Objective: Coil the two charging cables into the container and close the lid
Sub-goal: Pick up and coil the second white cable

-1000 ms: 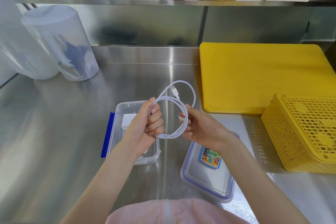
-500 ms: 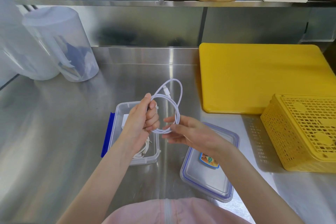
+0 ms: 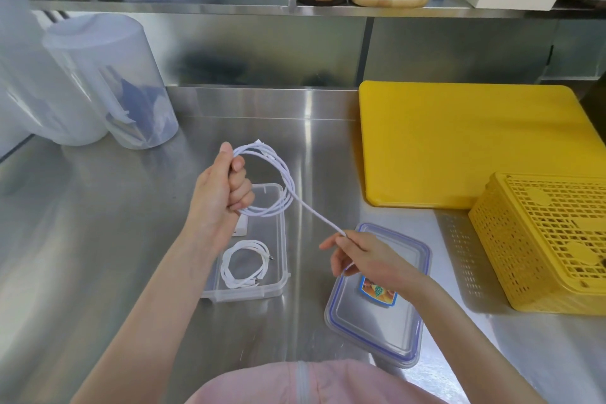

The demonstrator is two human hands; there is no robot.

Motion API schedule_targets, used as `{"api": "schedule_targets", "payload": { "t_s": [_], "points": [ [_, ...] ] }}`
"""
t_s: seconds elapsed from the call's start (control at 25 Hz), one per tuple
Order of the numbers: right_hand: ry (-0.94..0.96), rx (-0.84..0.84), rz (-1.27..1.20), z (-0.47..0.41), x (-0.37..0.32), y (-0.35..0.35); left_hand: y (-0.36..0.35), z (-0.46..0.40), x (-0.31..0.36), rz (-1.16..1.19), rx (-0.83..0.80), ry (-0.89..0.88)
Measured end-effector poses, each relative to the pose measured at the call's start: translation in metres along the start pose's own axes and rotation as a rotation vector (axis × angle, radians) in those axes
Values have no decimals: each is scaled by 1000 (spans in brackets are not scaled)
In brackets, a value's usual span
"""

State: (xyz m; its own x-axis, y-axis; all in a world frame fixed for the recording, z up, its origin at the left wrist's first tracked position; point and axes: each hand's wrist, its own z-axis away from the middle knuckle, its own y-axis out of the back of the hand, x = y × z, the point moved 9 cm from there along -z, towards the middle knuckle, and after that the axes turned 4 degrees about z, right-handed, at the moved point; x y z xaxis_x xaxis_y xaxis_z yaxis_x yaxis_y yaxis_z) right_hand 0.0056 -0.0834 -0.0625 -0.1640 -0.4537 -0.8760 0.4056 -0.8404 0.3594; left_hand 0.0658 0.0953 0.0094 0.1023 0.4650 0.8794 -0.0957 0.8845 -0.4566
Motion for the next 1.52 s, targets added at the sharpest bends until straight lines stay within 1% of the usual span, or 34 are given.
{"api": "schedule_targets", "payload": {
  "t_s": [0.08,0.16,0.24,0.28,0.36,0.44,0.48,0.52,0.6,0.68,0.76,0.88,1.0,1.08,1.2,1.28,1.44,1.52],
  "points": [
    [40,83,-141,2,-3,17,-2,-1,-1,31,-20,-4],
    [67,144,-426,5,-7,33,-8,1,-4,58,-76,22],
    [107,201,-713,7,-16,49,-17,8,-12,35,-179,97],
    [134,229,-801,8,-23,57,-24,16,-18,-8,-251,154],
    [200,257,-833,10,-41,70,-38,35,-39,-157,-425,292],
    [282,226,-715,12,-63,69,-48,52,-59,-300,-565,404],
    [318,206,-609,14,-73,64,-52,57,-67,-309,-600,436],
    [345,198,-489,16,-81,59,-57,58,-71,-297,-610,449],
    [374,210,-326,18,-90,53,-60,55,-69,-285,-566,398],
    [364,226,-305,17,-91,53,-57,50,-60,-249,-498,322],
    [334,243,-295,15,-86,56,-53,48,-55,-175,-467,319],
    [409,280,-237,15,-87,55,-54,54,-57,-94,-522,419],
    [449,390,-103,12,-85,61,-62,66,-59,-57,-634,511],
    [443,440,-50,9,-82,59,-68,74,-56,-21,-699,534],
    [408,444,0,4,-80,45,-74,76,-51,51,-701,530],
    [367,346,-102,-2,-74,32,-73,72,-49,71,-654,507],
    [141,140,-575,-5,-52,19,-55,54,-49,-42,-460,443],
    [51,39,-724,-6,-48,12,-53,51,-48,-66,-432,412]
  ]
}}
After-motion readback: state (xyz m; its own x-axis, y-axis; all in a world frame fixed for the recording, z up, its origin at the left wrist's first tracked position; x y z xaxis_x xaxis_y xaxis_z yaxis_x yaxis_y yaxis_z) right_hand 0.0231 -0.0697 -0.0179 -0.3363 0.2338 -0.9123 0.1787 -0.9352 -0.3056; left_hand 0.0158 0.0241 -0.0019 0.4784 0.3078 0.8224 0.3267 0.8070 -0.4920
